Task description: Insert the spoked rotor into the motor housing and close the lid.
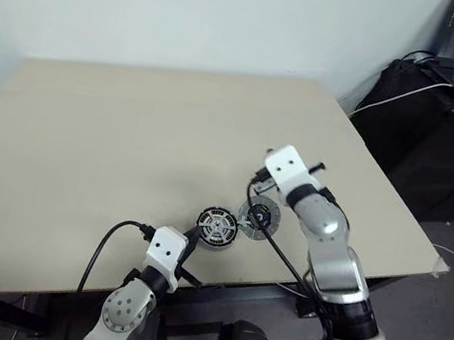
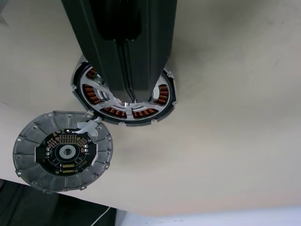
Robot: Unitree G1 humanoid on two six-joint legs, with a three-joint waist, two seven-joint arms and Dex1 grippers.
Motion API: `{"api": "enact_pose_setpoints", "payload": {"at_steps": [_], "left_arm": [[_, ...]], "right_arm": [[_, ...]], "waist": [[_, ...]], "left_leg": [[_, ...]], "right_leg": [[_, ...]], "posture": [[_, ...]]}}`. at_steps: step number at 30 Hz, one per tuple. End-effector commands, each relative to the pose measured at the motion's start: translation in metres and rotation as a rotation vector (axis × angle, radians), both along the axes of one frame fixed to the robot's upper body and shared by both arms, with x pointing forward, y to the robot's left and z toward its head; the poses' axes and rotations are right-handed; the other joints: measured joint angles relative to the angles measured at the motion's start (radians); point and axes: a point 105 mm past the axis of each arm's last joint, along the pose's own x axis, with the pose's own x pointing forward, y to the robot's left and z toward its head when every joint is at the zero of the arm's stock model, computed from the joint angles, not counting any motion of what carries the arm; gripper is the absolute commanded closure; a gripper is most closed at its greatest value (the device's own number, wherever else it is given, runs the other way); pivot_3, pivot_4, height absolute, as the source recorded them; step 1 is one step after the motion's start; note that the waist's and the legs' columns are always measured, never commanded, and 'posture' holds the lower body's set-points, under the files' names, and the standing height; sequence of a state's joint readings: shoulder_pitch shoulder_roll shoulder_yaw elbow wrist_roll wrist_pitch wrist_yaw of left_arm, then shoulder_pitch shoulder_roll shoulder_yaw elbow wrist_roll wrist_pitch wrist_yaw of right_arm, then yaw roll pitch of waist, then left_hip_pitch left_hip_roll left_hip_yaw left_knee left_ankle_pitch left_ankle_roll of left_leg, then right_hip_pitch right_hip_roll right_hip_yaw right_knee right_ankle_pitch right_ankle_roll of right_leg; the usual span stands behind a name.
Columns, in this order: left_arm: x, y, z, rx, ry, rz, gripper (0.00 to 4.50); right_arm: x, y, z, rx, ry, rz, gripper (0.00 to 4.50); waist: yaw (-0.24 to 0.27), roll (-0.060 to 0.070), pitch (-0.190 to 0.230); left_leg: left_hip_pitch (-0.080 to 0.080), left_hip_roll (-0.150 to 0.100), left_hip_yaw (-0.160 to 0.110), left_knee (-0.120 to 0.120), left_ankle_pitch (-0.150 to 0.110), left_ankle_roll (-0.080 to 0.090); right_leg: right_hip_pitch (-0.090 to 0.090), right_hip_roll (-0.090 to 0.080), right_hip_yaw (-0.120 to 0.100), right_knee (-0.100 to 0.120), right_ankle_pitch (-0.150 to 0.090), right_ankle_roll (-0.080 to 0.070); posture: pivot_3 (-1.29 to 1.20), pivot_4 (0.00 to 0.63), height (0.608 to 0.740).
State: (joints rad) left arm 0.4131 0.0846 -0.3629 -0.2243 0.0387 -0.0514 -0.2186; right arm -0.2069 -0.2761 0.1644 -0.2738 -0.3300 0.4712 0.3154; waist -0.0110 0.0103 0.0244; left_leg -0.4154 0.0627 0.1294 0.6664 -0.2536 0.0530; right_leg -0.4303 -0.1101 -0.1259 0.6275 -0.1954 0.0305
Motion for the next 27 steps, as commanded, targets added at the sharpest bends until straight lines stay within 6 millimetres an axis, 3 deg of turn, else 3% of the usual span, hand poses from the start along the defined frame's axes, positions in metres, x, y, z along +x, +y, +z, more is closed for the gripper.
{"api": "enact_pose_setpoints", "payload": {"at_steps": [1,6,8,14,18,27], "left_arm": [[0.005,0.001,0.019,-0.008,-0.064,-0.008,4.5],[0.007,0.006,0.02,0.011,-0.061,-0.02,4.5],[0.007,0.02,0.016,0.027,-0.052,-0.024,4.5],[0.003,0.033,0.005,0.054,-0.029,-0.043,4.5],[0.0,0.033,-0.001,0.056,-0.023,-0.044,4.5],[0.0,0.036,-0.013,0.055,-0.011,-0.038,4.5]], "right_arm": [[-0.014,-0.02,0.003,0.033,-0.025,-0.083,4.48],[-0.032,-0.042,-0.029,0.033,0.068,-0.194,4.48],[-0.038,-0.046,-0.045,0.005,0.108,-0.206,4.48],[-0.058,-0.028,-0.081,0.078,0.234,-0.044,4.48],[-0.06,-0.017,-0.08,0.124,0.247,0.035,4.48],[-0.062,0.005,-0.054,0.355,0.278,0.234,4.48]], "waist": [[0.0,0.0,0.0],[-0.007,0.001,0.001],[-0.007,0.001,0.002],[-0.008,0.002,0.003],[-0.009,0.0,0.004],[-0.003,-0.001,0.006]], "left_leg": [[0.0,0.0,0.0,0.0,0.0,0.0],[0.001,0.0,0.0,0.0,0.0,0.0],[0.001,0.0,-0.001,0.0,0.0,0.0],[0.002,0.0,-0.002,0.0,0.0,0.0],[0.002,-0.001,-0.001,0.0,0.0,0.0],[0.002,0.0,-0.002,0.0,0.0,0.0]], "right_leg": [[0.0,0.0,0.0,0.0,0.0,0.0],[0.0,0.0,0.001,0.0,0.0,0.0],[0.0,0.0,0.0,0.0,0.0,0.0],[0.001,0.0,0.0,0.0,0.0,0.0],[0.001,0.0,0.001,0.0,0.0,0.0],[0.001,0.0,0.001,0.0,0.0,0.0]], "posture": [[0.0,0.0,0.74],[0.0,0.0,0.74],[0.0,0.0,0.74],[0.0,0.0,0.74],[0.0,0.0,0.74],[0.0,0.0,0.74]]}}
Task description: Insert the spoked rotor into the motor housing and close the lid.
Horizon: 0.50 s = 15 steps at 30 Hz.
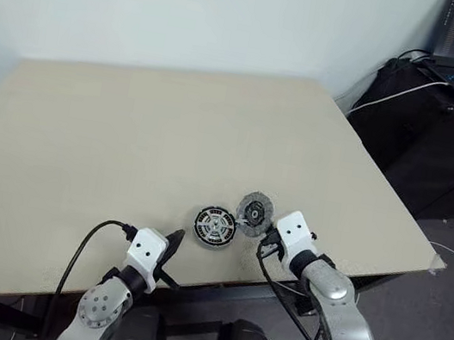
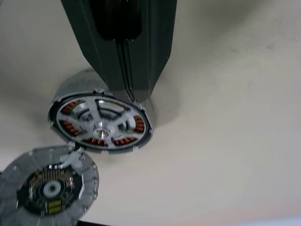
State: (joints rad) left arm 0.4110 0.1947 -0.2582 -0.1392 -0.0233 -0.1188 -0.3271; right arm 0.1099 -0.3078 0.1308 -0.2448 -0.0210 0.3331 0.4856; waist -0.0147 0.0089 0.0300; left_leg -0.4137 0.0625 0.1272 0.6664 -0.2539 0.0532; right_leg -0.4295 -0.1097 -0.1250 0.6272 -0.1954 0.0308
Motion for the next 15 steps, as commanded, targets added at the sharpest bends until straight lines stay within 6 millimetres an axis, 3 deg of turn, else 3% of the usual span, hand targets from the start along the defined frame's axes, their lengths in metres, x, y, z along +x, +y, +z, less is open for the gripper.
{"api": "enact_pose_setpoints", "payload": {"at_steps": [1,15], "left_arm": [[0.005,-0.001,0.007,-0.018,-0.046,0.001,4.5],[0.011,-0.003,0.02,-0.02,-0.075,0.007,4.5]], "right_arm": [[0.005,0.007,0.03,0.115,-0.059,0.059,4.48],[0.01,0.043,0.036,0.226,-0.01,0.208,4.48]], "waist": [[0.002,0.0,0.0],[0.003,-0.001,0.0]], "left_leg": [[0.0,0.0,0.0,0.0,0.0,0.0],[0.0,0.0,0.0,0.0,0.0,0.0]], "right_leg": [[0.0,0.0,0.0,0.0,0.0,0.0],[0.0,0.0,0.0,0.0,0.0,0.0]], "posture": [[0.0,0.0,0.74],[0.0,0.0,0.74]]}}
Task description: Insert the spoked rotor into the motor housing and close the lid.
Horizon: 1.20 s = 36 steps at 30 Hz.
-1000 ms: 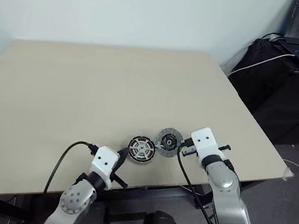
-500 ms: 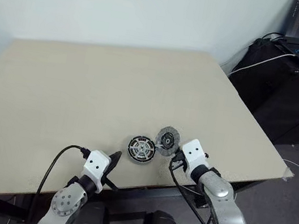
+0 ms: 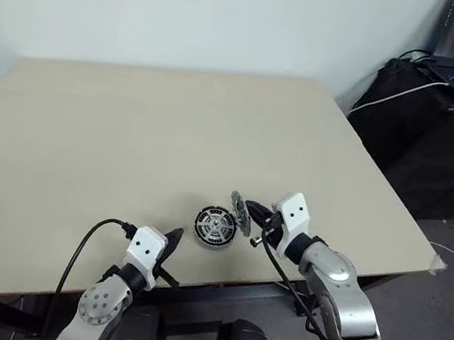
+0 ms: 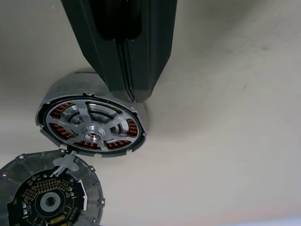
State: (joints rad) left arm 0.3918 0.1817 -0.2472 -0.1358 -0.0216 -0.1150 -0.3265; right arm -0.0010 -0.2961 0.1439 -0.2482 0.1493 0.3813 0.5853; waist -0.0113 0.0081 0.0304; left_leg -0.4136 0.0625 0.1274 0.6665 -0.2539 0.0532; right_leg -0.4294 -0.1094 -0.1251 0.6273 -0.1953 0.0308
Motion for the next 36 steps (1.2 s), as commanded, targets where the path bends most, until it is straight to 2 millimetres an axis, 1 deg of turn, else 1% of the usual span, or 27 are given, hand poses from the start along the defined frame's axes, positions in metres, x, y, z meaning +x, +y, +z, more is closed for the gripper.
{"api": "enact_pose_setpoints", "payload": {"at_steps": [1,6,8,13,15,17,20,22,24,26,30,34,35,36], "left_arm": [[0.005,-0.003,0.018,-0.014,-0.06,-0.003,4.5],[0.005,-0.002,0.018,-0.01,-0.058,0.003,4.5],[0.005,-0.001,0.02,-0.01,-0.06,0.007,4.5],[0.004,-0.001,0.021,-0.009,-0.062,0.013,4.5],[0.004,-0.002,0.023,-0.011,-0.063,0.016,4.5],[0.003,-0.004,0.025,-0.011,-0.064,0.016,4.5],[0.003,-0.006,0.027,-0.011,-0.065,0.018,4.5],[0.003,-0.007,0.03,-0.012,-0.066,0.018,4.5],[0.004,-0.007,0.031,-0.013,-0.065,0.017,4.5],[0.004,-0.01,0.034,-0.015,-0.066,0.015,4.5],[0.004,-0.016,0.036,-0.018,-0.064,0.009,4.5],[0.003,-0.019,0.033,-0.017,-0.058,0.009,4.5],[0.002,-0.02,0.032,-0.016,-0.058,0.01,4.5],[0.002,-0.02,0.031,-0.016,-0.057,0.01,4.5]], "right_arm": [[-0.002,0.018,0.005,0.045,0.005,0.081,4.48],[-0.002,0.037,-0.006,0.058,0.045,0.121,4.48],[-0.002,0.049,-0.013,0.081,0.074,0.131,4.48],[-0.001,0.06,-0.024,0.093,0.11,0.132,4.48],[0.0,0.062,-0.029,0.084,0.124,0.13,4.48],[0.002,0.059,-0.035,0.038,0.114,0.112,4.48],[0.005,0.056,-0.032,0.019,0.084,0.105,4.48],[0.005,0.052,-0.02,0.061,0.062,0.131,4.48],[0.006,0.046,-0.011,0.066,0.035,0.149,4.1],[0.008,0.04,-0.009,0.053,0.025,0.16,3.58],[0.013,0.026,-0.008,0.021,0.019,0.179,2.23],[0.009,0.024,-0.009,0.012,0.05,0.27,0.91],[0.007,0.024,-0.01,0.003,0.057,0.29,0.64],[0.007,0.024,-0.01,-0.003,0.061,0.302,0.24]], "waist": [[0.0,0.0,0.0],[0.0,0.0,0.0],[-0.001,0.0,0.0],[0.0,0.0,0.0],[0.0,0.0,0.0],[0.0,0.0,0.0],[0.0,0.0,0.0],[0.0,0.0,0.0],[0.0,0.0,0.0],[0.0,0.0,0.0],[0.0,0.0,0.0],[0.0,0.0,0.0],[0.0,0.0,0.0],[0.0,0.0,0.0]], "left_leg": [[0.0,0.0,0.0,0.0,0.0,0.0],[0.0,0.0,0.0,0.0,0.0,0.0],[0.0,0.0,0.0,0.0,0.0,0.0],[0.0,0.0,0.0,0.0,0.0,0.0],[0.0,0.0,0.0,0.0,0.0,0.0],[0.0,0.0,0.0,0.0,0.0,0.0],[0.0,0.0,0.001,0.0,0.0,0.0],[0.0,0.0,0.001,0.0,0.0,0.0],[0.0,0.0,0.0,0.0,0.0,0.0],[0.0,0.0,0.0,0.0,0.0,0.0],[0.0,0.0,0.0,0.001,0.0,0.0],[0.0,0.0,0.0,0.001,0.0,0.0],[0.0,0.0,0.0,0.001,0.0,0.0],[0.0,0.0,0.0,0.001,0.0,0.0]], "right_leg": [[0.0,0.0,0.0,0.0,0.0,0.0],[0.0,0.0,0.0,0.0,0.0,0.0],[0.0,0.0,0.0,0.0,0.0,0.0],[0.0,0.001,0.0,0.0,0.0,0.0],[0.0,0.0,0.0,0.0,0.0,0.0],[0.0,0.0,0.001,0.0,0.0,0.0],[0.0,0.0,0.001,0.0,0.0,0.0],[0.0,0.001,0.0,0.0,0.0,0.0],[0.0,0.001,0.0,0.0,0.0,0.0],[0.0,0.001,0.0,0.0,0.0,0.0],[0.0,0.0,0.001,0.0,0.0,0.0],[0.0,0.002,0.001,0.0,0.0,0.0],[0.0,0.002,0.001,0.0,0.0,0.0],[0.0,0.002,0.001,0.0,0.0,0.0]], "posture": [[0.0,0.0,0.74],[0.0,0.0,0.74],[0.0,0.0,0.74],[0.0,0.0,0.74],[0.0,0.0,0.74],[0.0,0.0,0.74],[0.0,0.0,0.74],[0.0,0.0,0.74],[0.0,0.0,0.74],[0.0,0.0,0.74],[0.0,0.0,0.74],[0.0,0.0,0.74],[0.0,0.0,0.74],[0.0,0.0,0.74]]}}
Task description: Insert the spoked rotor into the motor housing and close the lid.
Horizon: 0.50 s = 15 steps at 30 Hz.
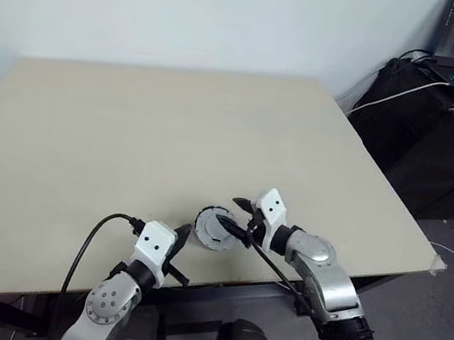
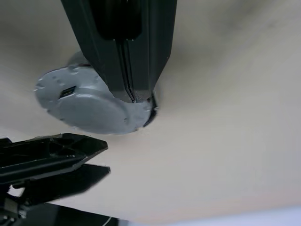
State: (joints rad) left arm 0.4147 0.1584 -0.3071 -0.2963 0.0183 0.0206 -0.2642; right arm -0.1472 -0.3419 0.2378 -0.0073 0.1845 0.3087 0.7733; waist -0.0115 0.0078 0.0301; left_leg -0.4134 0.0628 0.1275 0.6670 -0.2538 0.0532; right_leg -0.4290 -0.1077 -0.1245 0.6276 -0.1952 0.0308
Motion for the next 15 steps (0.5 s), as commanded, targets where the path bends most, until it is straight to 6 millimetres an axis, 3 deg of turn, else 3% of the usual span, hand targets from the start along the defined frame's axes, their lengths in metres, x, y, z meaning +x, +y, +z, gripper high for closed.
{"api": "enact_pose_setpoints", "payload": {"at_steps": [1,7,15], "left_arm": [[0.002,-0.006,0.01,-0.012,-0.047,-0.001,4.5],[-0.005,-0.018,0.014,-0.018,-0.052,0.003,4.5],[-0.011,-0.019,0.025,-0.023,-0.064,0.013,4.5]], "right_arm": [[0.0,0.005,0.009,0.008,-0.016,0.075,0.02],[-0.006,0.013,-0.002,-0.042,0.025,0.174,0.02],[0.004,0.016,-0.011,-0.08,0.042,0.19,0.02]], "waist": [[0.0,0.0,0.0],[0.001,0.0,0.0],[0.0,0.0,0.0]], "left_leg": [[0.0,0.0,0.0,0.0,0.0,0.0],[0.0,0.0,0.0,0.001,0.0,0.0],[0.0,0.0,0.0,0.001,0.0,0.0]], "right_leg": [[0.0,0.0,0.0,0.0,0.0,0.0],[0.0,0.0,0.0,0.0,0.0,0.0],[0.0,0.0,0.0,0.0,0.0,0.0]], "posture": [[0.0,0.0,0.74],[0.0,0.0,0.74],[0.0,0.0,0.74]]}}
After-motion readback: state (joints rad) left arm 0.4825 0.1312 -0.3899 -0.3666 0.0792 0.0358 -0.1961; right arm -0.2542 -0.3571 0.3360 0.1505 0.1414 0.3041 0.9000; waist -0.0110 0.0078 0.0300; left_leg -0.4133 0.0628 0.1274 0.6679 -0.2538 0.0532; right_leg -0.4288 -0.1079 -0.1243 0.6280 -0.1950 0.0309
